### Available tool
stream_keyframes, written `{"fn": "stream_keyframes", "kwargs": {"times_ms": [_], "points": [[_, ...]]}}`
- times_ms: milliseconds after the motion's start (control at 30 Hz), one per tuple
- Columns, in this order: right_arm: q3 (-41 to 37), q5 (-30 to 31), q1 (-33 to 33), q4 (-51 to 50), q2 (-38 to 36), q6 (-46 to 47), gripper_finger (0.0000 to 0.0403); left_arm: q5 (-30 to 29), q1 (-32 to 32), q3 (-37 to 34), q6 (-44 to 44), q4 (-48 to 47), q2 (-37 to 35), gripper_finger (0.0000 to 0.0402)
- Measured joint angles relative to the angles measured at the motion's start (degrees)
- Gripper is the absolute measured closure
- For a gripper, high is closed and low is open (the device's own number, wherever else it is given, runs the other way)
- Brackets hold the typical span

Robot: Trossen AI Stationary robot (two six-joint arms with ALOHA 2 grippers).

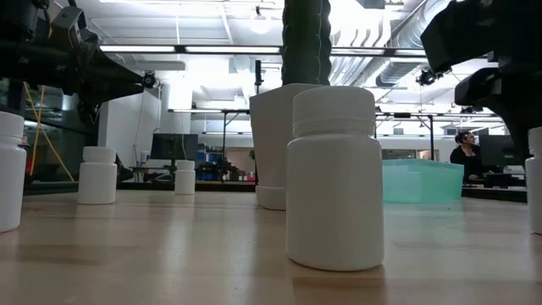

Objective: Pick and place pill bottles into a basket
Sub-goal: Put the white medicine bottle into the blue bin

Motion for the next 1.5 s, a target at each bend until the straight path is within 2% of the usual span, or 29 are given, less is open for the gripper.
{"fn": "stream_keyframes", "kwargs": {"times_ms": [233,333,500,767,1133,1500], "points": [[0.0,-3.1,-0.2,-1.9,-0.5,1.1,0.0228,-0.2,0.0,0.0,0.0,0.0,0.0,0.0275],[0.0,-2.2,-0.1,-3.9,-2.6,3.0,0.0229,-0.3,0.0,0.0,0.0,0.0,0.0,0.0275],[0.0,2.8,-0.2,-9.4,-8.1,6.4,0.0229,-0.3,0.0,0.0,0.0,0.0,0.0,0.0275],[0.0,9.8,-3.3,-11.5,-18.3,6.5,0.023,-0.2,0.0,0.0,0.0,0.0,0.0,0.0275],[0.0,16.5,-12.3,-15.9,-30.3,-0.2,0.023,-1.3,0.0,0.0,0.0,0.1,0.0,0.0275],[0.0,17.9,-27.7,-18.2,-36.5,-10.5,0.023,-1.5,0.0,0.0,0.0,0.0,0.0,0.0275]]}}
